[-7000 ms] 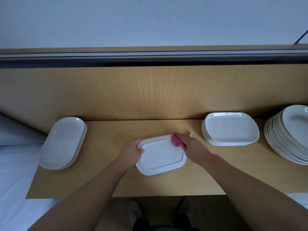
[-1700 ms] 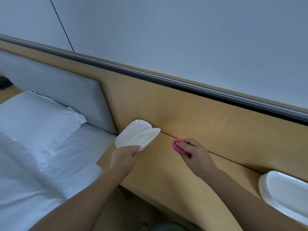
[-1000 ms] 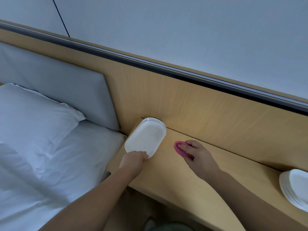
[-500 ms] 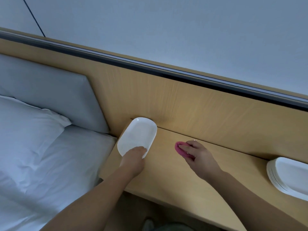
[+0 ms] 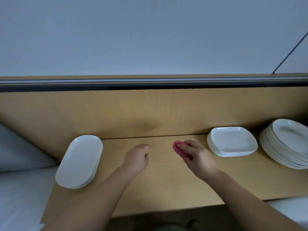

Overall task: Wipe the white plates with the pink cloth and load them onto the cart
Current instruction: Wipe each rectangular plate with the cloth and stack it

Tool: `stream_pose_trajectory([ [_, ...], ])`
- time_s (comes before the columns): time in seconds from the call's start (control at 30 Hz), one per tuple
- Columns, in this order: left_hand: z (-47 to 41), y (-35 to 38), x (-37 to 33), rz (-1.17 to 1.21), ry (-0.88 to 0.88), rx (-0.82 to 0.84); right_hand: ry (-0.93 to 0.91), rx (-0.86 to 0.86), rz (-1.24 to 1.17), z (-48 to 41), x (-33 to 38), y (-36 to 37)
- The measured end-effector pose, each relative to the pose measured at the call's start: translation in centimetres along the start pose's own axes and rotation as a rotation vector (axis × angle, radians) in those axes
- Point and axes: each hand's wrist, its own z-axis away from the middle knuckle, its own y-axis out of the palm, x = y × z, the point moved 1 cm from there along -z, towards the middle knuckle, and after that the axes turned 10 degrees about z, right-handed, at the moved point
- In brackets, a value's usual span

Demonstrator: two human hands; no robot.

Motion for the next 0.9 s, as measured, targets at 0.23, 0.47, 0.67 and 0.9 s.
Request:
stream_pose_trajectory([
  [0.23,-4.7,6.2,-9.0,0.011,0.136,0.067,0.162,-0.082,0.029,4.6,-7.1,-6.5],
  [0.47,-8.9,12.1,-16.2,0.052,0.116,0.086,0.21,-0.131,0.066,8.0,-14.4,-10.7],
  [0.67,-12.0,16.0,-19.6,0.007,-0.024,0.115,0.171,-0.101,0.058,8.5,-19.3,-12.4],
  [0.9,-13.9,18.5,-21.1,0.01,-0.108,0.109,0.099,-0.062,0.038,7.9,-22.2,-12.6],
])
